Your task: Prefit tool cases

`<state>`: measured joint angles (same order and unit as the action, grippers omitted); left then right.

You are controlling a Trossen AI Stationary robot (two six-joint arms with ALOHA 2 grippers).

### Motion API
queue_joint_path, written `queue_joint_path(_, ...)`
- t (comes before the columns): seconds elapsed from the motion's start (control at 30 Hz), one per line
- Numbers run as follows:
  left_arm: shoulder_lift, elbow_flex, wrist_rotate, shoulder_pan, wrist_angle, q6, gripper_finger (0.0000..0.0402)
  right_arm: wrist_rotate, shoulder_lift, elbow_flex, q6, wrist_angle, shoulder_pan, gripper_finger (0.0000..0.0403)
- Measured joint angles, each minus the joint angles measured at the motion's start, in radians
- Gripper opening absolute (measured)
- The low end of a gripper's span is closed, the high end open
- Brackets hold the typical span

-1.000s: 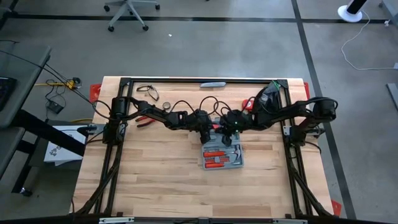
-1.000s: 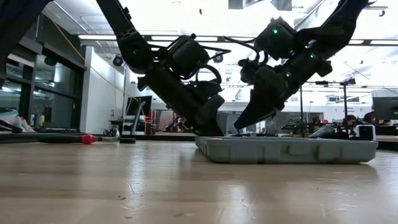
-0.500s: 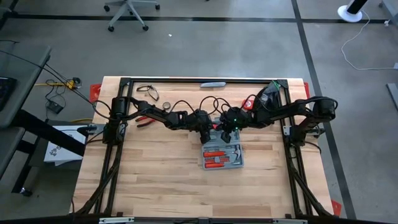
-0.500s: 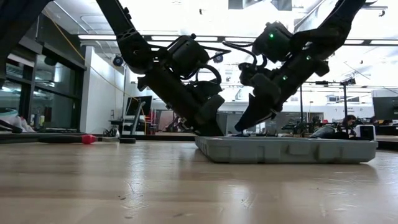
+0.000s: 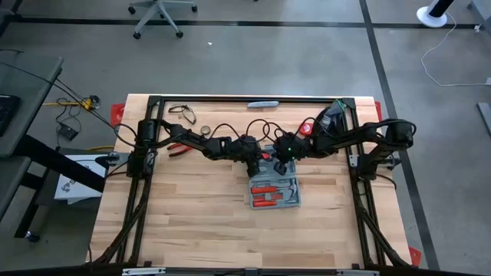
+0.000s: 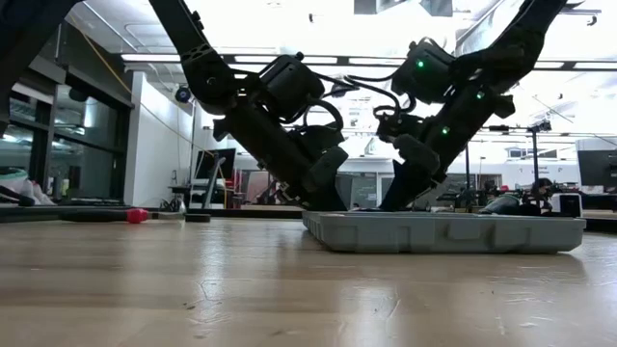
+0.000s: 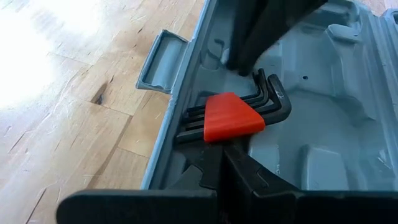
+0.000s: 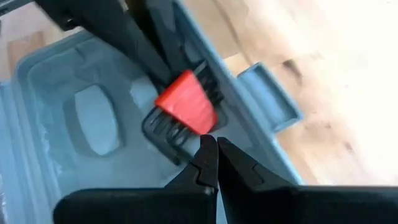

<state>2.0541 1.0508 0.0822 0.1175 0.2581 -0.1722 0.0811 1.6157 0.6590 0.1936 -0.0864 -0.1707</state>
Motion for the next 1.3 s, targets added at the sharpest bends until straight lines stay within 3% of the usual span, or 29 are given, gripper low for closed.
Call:
queue_joint_path(0.17, 0.001, -0.001, -0.029, -0.007, 0.028, 0.000, 0.0000, 0.024, -0.017, 0.000, -0.009, -0.021, -0.007, 0.0000)
queue_joint_path(0.73, 0.004, -0.003, 0.015, -0.049, 0.092, -0.002, 0.0000, -0.142, 0.026, 0.001, 0.005, -0.019, -0.031, 0.0000)
queue_joint_path(1.17, 0.004, -0.002, 0.005, -0.049, 0.205, -0.011, 0.0000, -0.196, 0.027, -0.001, 0.011, -0.028, -0.017, 0.0000)
queue_joint_path(1.3, 0.004, 0.024, 0.008, -0.049, 0.155, -0.026, 0.0000, -0.204, 0.027, -0.001, 0.015, -0.024, -0.018, 0.0000)
